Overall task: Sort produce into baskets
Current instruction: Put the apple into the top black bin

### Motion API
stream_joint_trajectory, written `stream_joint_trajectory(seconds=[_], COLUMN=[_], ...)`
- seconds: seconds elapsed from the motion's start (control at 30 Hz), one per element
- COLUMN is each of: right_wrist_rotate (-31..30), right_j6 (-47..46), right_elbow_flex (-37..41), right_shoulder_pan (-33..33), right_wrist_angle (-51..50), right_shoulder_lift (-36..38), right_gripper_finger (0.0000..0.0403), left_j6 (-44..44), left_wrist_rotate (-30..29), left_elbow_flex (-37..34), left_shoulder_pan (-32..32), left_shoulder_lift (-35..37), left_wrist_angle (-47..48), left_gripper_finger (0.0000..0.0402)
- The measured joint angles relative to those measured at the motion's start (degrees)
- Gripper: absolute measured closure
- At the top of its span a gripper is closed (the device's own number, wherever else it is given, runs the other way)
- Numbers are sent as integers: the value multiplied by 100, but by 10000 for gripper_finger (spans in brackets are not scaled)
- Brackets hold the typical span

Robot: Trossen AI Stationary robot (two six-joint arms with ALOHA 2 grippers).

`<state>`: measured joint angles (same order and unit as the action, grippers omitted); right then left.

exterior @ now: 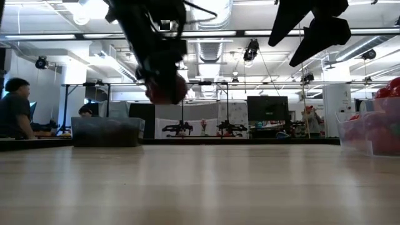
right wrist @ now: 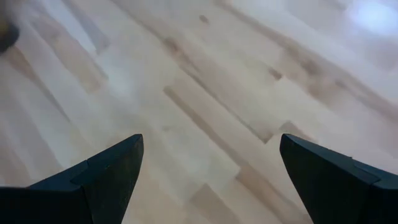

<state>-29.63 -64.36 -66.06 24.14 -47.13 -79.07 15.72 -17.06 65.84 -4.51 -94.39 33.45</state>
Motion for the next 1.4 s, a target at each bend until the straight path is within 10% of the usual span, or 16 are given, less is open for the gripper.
stream_joint_trajectory(seconds=[0.43,0.87,1.4], right_wrist_rotate=[-603,-597,-335], right_j6=[9,-462,-329], right_elbow_flex=[-4,-4,-4], right_shoulder_pan=[-2,192,210], right_wrist_angle=[260,463,404], right_shoulder_lift=[-98,-101,-92], right_gripper_finger=[35,35,35], left_j6=[714,1182,1348], left_wrist_rotate=[-2495,-1954,-1284], left_elbow_flex=[-60,-1249,-1291], left_shoulder_pan=[-1680,-3701,-3845], left_shoulder_lift=[2302,2078,1181], left_wrist_angle=[2131,1608,1776], left_gripper_finger=[86,83,43])
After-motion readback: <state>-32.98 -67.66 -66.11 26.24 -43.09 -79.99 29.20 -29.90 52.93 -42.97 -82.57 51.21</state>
